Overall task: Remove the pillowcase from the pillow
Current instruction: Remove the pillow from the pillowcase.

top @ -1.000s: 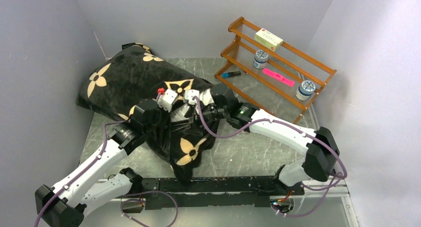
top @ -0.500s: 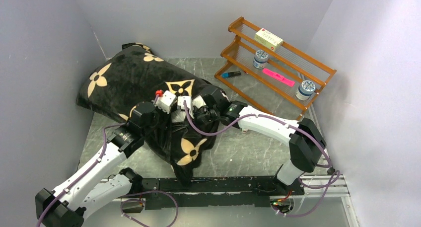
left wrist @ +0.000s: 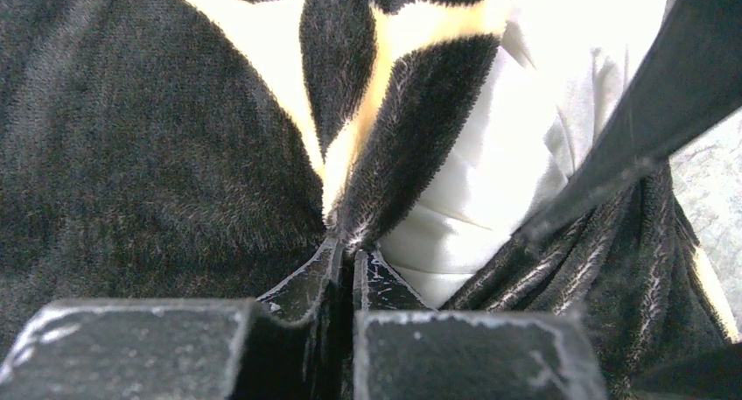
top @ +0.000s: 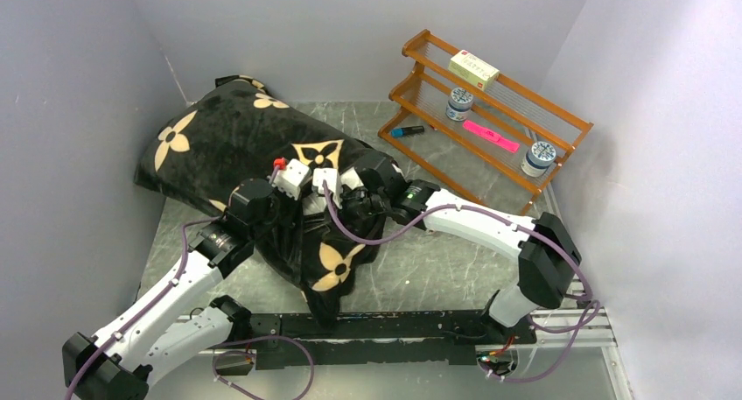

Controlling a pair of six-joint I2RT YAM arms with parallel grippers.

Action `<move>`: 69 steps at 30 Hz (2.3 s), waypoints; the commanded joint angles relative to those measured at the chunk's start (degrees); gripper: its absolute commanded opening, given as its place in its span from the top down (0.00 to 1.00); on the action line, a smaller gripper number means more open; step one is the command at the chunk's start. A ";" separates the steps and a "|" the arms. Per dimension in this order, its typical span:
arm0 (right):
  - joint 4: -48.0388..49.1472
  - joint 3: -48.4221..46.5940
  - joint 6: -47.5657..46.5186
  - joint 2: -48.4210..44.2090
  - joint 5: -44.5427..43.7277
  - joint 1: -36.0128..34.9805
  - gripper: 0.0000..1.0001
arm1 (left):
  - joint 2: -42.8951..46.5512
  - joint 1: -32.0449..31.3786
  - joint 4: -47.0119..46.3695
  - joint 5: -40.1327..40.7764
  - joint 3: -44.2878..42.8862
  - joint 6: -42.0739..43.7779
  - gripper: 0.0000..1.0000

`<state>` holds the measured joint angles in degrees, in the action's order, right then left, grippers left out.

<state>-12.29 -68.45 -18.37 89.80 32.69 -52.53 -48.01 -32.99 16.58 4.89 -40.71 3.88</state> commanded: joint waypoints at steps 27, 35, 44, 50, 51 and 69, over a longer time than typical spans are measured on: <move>-6.02 5.68 0.84 -3.80 4.65 -2.41 0.77 | -1.74 0.21 1.04 -6.11 1.07 -1.67 0.95; -7.27 9.56 2.55 -7.62 2.68 -5.17 0.99 | -2.57 0.64 1.22 -5.31 0.82 -2.32 0.95; -5.77 16.81 7.30 -12.80 1.76 -6.88 1.00 | -5.89 1.59 0.78 -6.38 -1.53 -6.00 0.95; -1.11 23.33 13.46 -14.57 3.28 -6.96 1.00 | -8.47 2.16 1.19 -5.90 -4.35 -8.38 0.95; 0.18 24.81 15.12 -14.83 3.14 -6.98 1.00 | -8.71 2.15 1.22 -6.01 -4.73 -8.70 0.95; 35.93 37.61 29.04 -14.95 -9.12 -6.98 1.00 | -3.47 -6.12 5.13 -10.84 -12.02 -18.82 0.57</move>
<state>23.31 -33.50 5.98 74.35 20.14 -57.71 -53.49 -35.00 23.22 -4.75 -49.82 -10.48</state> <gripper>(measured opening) 0.010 0.395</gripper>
